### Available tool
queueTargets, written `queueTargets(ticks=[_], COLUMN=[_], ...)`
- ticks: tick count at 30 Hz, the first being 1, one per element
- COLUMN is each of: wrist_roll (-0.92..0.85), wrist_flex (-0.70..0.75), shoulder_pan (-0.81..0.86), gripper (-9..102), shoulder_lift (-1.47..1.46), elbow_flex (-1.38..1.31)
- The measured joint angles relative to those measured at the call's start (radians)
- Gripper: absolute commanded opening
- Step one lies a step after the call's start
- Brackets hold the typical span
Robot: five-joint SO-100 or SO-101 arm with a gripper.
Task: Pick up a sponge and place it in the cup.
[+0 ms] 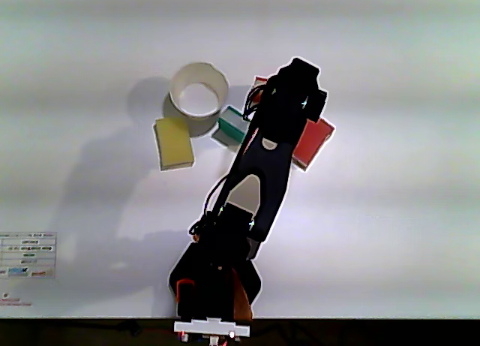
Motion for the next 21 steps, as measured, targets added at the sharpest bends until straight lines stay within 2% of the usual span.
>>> queueTargets(ticks=[8, 14, 19, 21], wrist_roll=[0.0, 0.0, 0.002, 0.0], wrist_flex=[-0.067, -0.147, -0.206, -0.235], shoulder_pan=[-0.021, -0.049, -0.072, -0.077], gripper=[6, 15, 18, 23], shoulder_lift=[-0.002, -0.017, -0.018, -0.017], elbow_flex=[0.023, 0.078, 0.138, 0.164])
